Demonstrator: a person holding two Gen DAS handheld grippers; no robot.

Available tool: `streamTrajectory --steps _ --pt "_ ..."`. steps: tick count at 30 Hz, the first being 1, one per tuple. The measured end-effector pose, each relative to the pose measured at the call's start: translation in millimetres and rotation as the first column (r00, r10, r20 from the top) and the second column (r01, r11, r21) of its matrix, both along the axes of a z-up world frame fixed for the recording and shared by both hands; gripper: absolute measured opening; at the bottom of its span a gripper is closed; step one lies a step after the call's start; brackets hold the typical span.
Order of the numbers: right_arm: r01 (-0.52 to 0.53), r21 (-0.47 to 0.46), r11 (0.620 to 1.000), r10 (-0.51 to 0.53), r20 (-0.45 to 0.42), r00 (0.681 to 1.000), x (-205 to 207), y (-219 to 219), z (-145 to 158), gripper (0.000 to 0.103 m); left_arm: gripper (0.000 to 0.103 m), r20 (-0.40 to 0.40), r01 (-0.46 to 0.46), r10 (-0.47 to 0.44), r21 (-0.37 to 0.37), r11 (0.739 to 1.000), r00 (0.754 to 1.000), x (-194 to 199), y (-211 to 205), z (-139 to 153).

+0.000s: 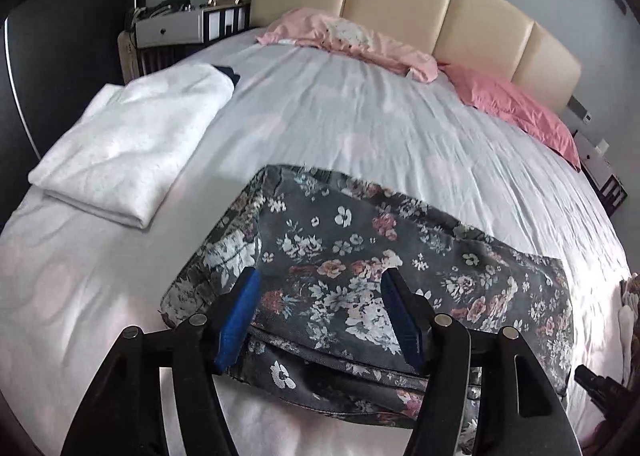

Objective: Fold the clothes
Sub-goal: 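Smooth the folded jeans flat with both tools pressing the folded edge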

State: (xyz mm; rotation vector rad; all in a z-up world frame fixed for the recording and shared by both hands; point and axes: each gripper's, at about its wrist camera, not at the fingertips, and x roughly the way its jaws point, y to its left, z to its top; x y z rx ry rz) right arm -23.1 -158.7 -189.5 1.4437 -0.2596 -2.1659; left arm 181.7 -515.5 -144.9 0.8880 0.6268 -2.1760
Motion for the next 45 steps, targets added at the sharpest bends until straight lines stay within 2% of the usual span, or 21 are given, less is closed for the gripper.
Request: streamTrajectory --steps 3,5,7,10,12,13,15,18,21,27,29,32,37,45 --pt "-0.036 0.033 0.999 0.038 -0.052 0.998 -2.3 -6.0 15.4 0.019 0.065 -0.012 0.001 -0.001 0.019 1.000 1.000 -2.5 -3.7 -2.2" --pt "-0.083 0.079 0.993 0.087 -0.052 0.995 -7.4 -14.6 25.8 0.019 0.065 -0.010 0.004 -0.004 0.034 0.999 1.000 -4.6 -5.8 -5.3" --pt "-0.145 0.089 0.985 0.147 -0.026 0.989 -17.5 -22.1 33.4 0.019 0.065 -0.002 0.007 -0.007 0.043 0.999 1.000 -6.5 -6.8 -8.4" --pt "-0.220 0.079 0.972 0.220 0.010 0.976 -33.1 -32.9 38.7 0.039 0.065 0.012 0.023 -0.023 0.043 0.999 1.000 -10.7 -3.9 -11.0" --pt "-0.231 0.059 0.971 0.231 0.003 0.973 -42.1 -35.5 36.7 0.055 0.065 0.024 0.035 -0.035 0.035 0.999 0.999 -12.9 -1.2 -11.8" --pt "-0.223 0.049 0.974 0.223 0.004 0.975 -44.3 -32.1 32.8 0.056 0.065 0.030 0.040 -0.041 0.033 0.999 0.999 -14.3 -0.2 -12.2" --pt "-0.201 0.023 0.979 0.200 0.034 0.979 -49.7 -24.3 21.3 0.056 0.065 0.040 0.052 -0.053 0.027 0.998 0.998 -17.1 1.7 -13.1" --pt "-0.169 -0.049 0.984 0.175 0.135 0.975 -61.9 -18.5 -2.2 0.056 0.065 0.051 0.073 -0.073 0.015 0.997 0.996 -22.5 5.0 -13.3" --pt "-0.154 -0.130 0.980 0.181 0.238 0.954 -74.4 -20.7 -23.4 0.056 0.065 0.072 0.094 -0.095 0.009 0.996 0.993 -28.7 7.1 -16.0" --pt "-0.148 -0.235 0.961 0.227 0.357 0.906 -96.6 -17.7 -44.3 0.057 0.065 0.098 0.119 -0.121 0.020 0.993 0.988 -35.8 6.8 -24.3" --pt "-0.158 -0.256 0.954 0.250 0.385 0.888 -102.2 -14.7 -49.1 0.053 0.065 0.099 0.120 -0.122 0.024 0.992 0.988 -36.9 5.6 -25.3" --pt "-0.147 -0.279 0.949 0.259 0.424 0.868 -108.8 -8.6 -55.3 0.040 0.065 0.093 0.120 -0.122 0.030 0.992 0.988 -36.6 3.4 -26.1" --pt "-0.161 -0.262 0.952 0.262 0.421 0.868 -105.9 -8.1 -52.5 0.037 0.065 0.079 0.115 -0.118 0.038 0.993 0.990 -35.7 1.0 -27.3" --pt "-0.179 -0.294 0.939 0.290 0.394 0.872 -104.7 -18.7 -50.2 0.041 0.065 0.078 0.129 -0.132 0.046 0.991 0.988 -39.7 0.4 -29.7"
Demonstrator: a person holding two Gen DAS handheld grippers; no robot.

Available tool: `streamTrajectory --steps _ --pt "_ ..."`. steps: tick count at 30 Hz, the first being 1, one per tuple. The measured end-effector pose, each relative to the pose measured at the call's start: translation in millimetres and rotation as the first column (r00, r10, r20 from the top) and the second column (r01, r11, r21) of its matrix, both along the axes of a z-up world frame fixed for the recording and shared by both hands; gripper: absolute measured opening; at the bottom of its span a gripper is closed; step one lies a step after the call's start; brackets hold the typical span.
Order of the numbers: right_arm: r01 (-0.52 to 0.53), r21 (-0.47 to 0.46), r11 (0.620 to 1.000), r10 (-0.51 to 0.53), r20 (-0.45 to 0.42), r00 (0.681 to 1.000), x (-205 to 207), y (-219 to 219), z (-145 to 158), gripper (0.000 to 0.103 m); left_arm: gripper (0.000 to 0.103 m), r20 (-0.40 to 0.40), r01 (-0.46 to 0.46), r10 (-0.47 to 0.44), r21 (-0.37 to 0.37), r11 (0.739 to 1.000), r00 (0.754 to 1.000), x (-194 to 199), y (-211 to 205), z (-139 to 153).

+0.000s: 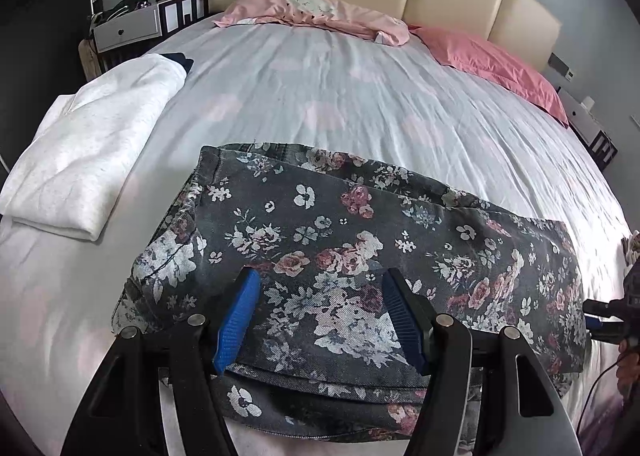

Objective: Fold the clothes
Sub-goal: 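Smooth the folded jeans flat with both tools pressing the folded edge, then grasp the folded floral jeans edge with the left tool while the right tool grasps its end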

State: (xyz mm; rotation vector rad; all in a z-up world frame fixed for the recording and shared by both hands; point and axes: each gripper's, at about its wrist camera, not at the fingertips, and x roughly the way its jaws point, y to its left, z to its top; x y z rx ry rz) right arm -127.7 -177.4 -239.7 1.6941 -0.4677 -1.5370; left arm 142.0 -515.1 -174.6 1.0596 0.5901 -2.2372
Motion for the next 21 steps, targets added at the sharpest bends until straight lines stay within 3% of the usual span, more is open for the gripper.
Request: streamTrajectory --steps 4,10,15,21 --pt "-0.006 -0.042 0.999 0.006 0.003 1.000 1.8 -8.5 1.5 0.041 0.065 0.004 0.014 -0.014 0.000 1.000 1.000 -1.7 1.7 -0.8" --pt "-0.059 0.009 0.998 0.059 -0.111 0.992 14.6 -32.1 4.5 0.038 0.065 0.033 0.037 -0.037 -0.011 0.999 0.999 -8.5 8.0 -4.1" --pt "-0.044 0.030 0.999 0.049 -0.170 0.984 21.1 -34.4 6.3 0.016 0.065 0.057 0.064 -0.061 -0.051 0.997 0.997 -14.1 18.3 -0.3" --pt "-0.012 0.021 1.000 0.016 -0.225 0.974 31.1 -28.8 26.9 0.007 0.065 0.063 0.041 -0.037 -0.071 0.997 0.997 -10.6 19.6 7.2"
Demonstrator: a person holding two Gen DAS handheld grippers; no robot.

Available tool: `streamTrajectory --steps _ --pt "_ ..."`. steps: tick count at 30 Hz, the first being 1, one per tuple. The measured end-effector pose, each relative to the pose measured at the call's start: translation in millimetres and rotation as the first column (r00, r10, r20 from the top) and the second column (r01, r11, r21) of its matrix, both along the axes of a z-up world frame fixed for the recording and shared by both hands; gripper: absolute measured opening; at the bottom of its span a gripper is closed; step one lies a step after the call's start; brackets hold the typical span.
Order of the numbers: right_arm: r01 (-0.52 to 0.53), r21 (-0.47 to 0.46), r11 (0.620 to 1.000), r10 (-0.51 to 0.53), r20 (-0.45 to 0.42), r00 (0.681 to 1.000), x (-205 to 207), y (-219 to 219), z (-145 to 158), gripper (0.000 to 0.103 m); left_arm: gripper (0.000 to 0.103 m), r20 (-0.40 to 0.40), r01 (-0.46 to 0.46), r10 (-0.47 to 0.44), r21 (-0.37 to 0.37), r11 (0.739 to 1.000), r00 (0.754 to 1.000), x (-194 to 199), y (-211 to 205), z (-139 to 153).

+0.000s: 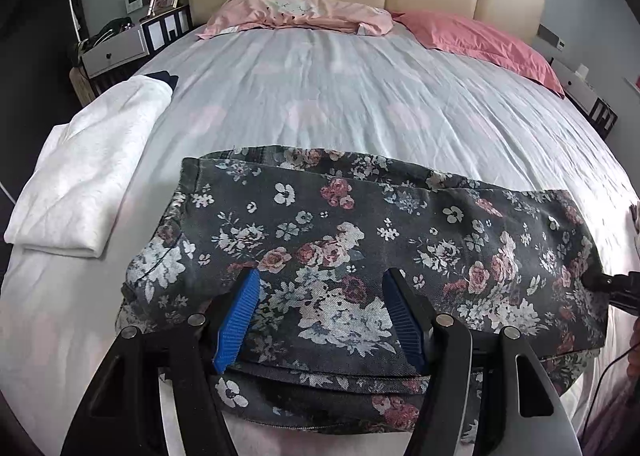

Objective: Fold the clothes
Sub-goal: 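Grasp the folded floral jeans edge with the left tool while the right tool grasps its end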

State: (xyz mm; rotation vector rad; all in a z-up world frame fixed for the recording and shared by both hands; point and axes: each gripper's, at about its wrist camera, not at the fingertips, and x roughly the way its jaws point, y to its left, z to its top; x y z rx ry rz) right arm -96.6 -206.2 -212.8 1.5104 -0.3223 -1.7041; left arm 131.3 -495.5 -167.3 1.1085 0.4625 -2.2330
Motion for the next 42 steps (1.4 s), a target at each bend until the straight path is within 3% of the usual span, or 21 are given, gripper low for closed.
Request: streamTrajectory --steps 7,13,18,22,27,33,38,42 --pt "0.026 -0.025 0.999 -0.028 -0.054 0.998 26.2 23.2 38.4 0.005 0.065 -0.072 -0.032 0.033 0.010 0.999 0.997 6.5 3.9 20.6" --pt "0.104 -0.009 0.995 -0.104 -0.040 0.994 44.5 62.6 56.8 0.005 0.065 -0.149 -0.001 0.004 0.021 1.000 0.989 12.7 21.9 43.7" --pt "0.201 0.009 0.979 -0.201 -0.044 0.979 49.0 105.5 68.1 0.005 0.065 -0.201 0.079 -0.065 0.061 0.995 0.978 11.7 45.1 63.7" --pt "0.315 0.024 0.949 -0.314 -0.045 0.949 41.1 146.6 74.0 0.005 0.065 -0.221 0.166 -0.148 0.065 0.984 0.964 1.2 73.7 83.9" --pt "0.395 0.065 0.917 -0.396 0.015 0.918 26.4 172.6 53.8 0.005 0.063 -0.200 0.275 -0.254 0.081 0.958 0.946 -21.1 112.9 93.3" --pt "0.425 0.097 0.900 -0.433 0.102 0.895 13.7 174.2 29.0 0.005 0.044 -0.161 0.378 -0.349 0.214 0.901 0.923 -61.5 157.9 70.3" --pt "0.442 0.076 0.894 -0.449 0.183 0.875 12.6 183.9 16.7 0.006 0.035 -0.083 0.450 -0.443 0.241 0.860 0.892 -89.8 200.2 37.5" --pt "0.441 0.073 0.894 -0.447 0.172 0.878 14.1 182.3 17.9 0.006 0.026 -0.010 0.451 -0.466 0.277 0.849 0.885 -107.9 211.3 6.9"
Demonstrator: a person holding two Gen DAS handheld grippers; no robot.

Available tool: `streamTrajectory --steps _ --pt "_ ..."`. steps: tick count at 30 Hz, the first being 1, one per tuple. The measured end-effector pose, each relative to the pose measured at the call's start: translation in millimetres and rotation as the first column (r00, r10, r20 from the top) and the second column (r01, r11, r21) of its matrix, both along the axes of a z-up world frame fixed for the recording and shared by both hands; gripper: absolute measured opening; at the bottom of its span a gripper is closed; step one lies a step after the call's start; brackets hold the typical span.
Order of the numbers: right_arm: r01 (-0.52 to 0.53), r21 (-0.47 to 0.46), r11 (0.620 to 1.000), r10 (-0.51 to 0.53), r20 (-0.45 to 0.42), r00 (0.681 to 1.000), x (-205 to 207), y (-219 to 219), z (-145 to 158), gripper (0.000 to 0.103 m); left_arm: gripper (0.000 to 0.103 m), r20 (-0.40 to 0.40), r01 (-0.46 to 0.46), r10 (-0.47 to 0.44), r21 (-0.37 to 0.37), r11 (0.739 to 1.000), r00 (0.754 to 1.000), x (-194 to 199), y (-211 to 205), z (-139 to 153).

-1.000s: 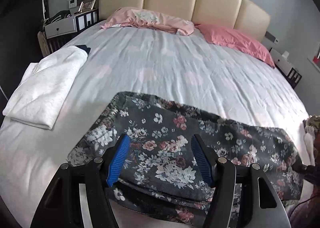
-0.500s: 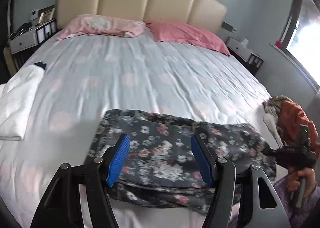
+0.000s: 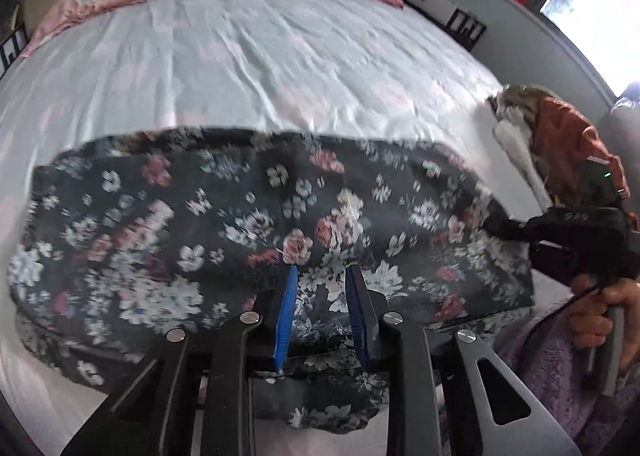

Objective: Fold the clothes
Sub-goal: 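Grasp the folded floral jeans edge with the left tool while the right tool grasps its end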

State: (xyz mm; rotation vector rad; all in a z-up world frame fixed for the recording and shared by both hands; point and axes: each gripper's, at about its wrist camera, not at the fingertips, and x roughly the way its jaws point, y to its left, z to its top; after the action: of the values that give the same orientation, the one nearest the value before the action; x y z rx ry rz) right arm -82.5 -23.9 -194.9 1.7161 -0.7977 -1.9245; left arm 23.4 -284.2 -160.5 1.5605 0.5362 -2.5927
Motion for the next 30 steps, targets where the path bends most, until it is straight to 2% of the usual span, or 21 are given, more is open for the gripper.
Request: streamTrajectory --steps 3,7,8,10,14,17,24,30 --pt "-0.004 0.012 1.000 0.005 -0.014 1.000 1.2 -0.9 1.1 0.006 0.026 0.052 -0.004 0.004 -0.004 1.000 0.999 -15.7 0.4 -19.6" --pt "-0.012 -0.002 1.000 0.012 -0.002 1.000 0.1 -2.0 -2.6 0.006 0.025 0.157 -0.058 0.053 0.032 0.998 0.986 -33.4 -4.7 -48.9" --pt "-0.011 -0.003 1.000 0.011 0.006 1.000 -0.4 -2.2 -4.6 0.006 0.025 0.163 -0.059 0.054 0.026 0.998 0.985 -34.5 -3.3 -48.6" --pt "-0.002 -0.002 1.000 0.002 0.022 1.000 -1.5 -1.5 -8.7 0.006 0.025 0.162 -0.038 0.035 0.019 0.999 0.986 -33.6 1.1 -39.6" --pt "0.009 -0.010 1.000 -0.009 0.021 1.000 0.9 -0.3 -7.6 0.006 0.025 0.045 -0.029 0.028 0.014 0.999 0.999 -34.2 2.1 -5.0" --pt "0.011 0.004 1.000 -0.011 0.015 1.000 2.0 -1.8 -6.9 0.006 0.025 0.021 -0.035 0.034 0.015 0.999 0.999 -51.4 -1.2 4.6" --pt "0.014 0.007 1.000 -0.014 0.021 1.000 2.4 -0.1 -10.0 0.006 0.023 0.121 -0.036 0.034 0.013 0.999 0.992 -85.8 0.9 -36.2" --pt "-0.006 0.081 0.997 0.007 -0.009 1.000 0.9 -9.2 -8.4 0.007 0.023 0.100 -0.047 0.045 0.019 0.999 0.994 -87.9 -2.4 -27.2"
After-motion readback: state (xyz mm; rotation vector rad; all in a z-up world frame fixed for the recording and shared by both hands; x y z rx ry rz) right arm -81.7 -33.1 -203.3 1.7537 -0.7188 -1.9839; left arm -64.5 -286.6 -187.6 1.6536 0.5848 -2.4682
